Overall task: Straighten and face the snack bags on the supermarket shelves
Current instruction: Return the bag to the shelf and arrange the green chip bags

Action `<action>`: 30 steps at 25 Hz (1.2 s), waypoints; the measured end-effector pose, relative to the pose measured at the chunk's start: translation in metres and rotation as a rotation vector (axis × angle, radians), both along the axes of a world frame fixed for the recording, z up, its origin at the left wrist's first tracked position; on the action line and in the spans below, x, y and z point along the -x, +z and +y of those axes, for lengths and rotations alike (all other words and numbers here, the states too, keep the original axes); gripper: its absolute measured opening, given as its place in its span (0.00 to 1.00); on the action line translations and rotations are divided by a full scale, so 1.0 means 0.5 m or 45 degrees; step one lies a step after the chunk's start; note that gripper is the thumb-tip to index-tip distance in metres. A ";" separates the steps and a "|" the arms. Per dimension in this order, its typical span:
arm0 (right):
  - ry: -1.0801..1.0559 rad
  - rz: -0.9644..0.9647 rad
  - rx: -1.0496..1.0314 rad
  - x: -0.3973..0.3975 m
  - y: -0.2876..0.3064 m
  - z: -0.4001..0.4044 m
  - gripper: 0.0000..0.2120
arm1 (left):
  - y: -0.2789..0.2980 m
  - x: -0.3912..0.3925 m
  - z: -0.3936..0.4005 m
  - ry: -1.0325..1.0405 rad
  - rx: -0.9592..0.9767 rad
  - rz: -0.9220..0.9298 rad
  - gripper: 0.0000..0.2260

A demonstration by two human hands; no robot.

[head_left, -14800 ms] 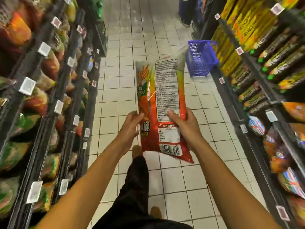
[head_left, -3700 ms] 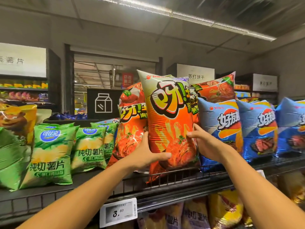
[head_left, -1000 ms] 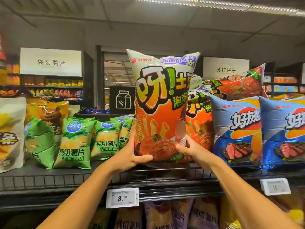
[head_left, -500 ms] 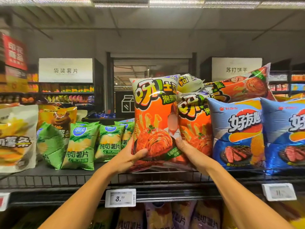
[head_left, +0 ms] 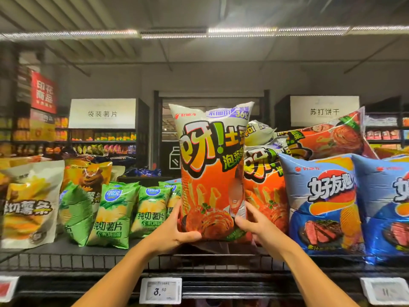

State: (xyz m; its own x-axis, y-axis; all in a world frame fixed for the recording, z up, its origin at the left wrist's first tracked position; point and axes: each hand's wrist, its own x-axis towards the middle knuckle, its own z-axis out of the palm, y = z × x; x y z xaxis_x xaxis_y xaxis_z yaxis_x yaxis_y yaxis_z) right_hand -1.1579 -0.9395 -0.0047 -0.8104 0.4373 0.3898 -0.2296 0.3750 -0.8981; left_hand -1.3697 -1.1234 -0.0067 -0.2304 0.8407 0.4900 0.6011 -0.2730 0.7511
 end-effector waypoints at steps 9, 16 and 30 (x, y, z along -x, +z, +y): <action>-0.029 -0.022 -0.269 0.007 -0.009 0.010 0.52 | 0.001 -0.016 0.007 0.175 -0.222 0.264 0.54; -0.116 -0.147 -0.466 0.005 -0.014 -0.011 0.29 | 0.007 -0.029 -0.005 0.296 -0.158 0.384 0.45; -0.049 0.048 -0.309 0.010 -0.020 0.017 0.57 | -0.005 -0.011 0.003 0.239 -0.133 0.234 0.53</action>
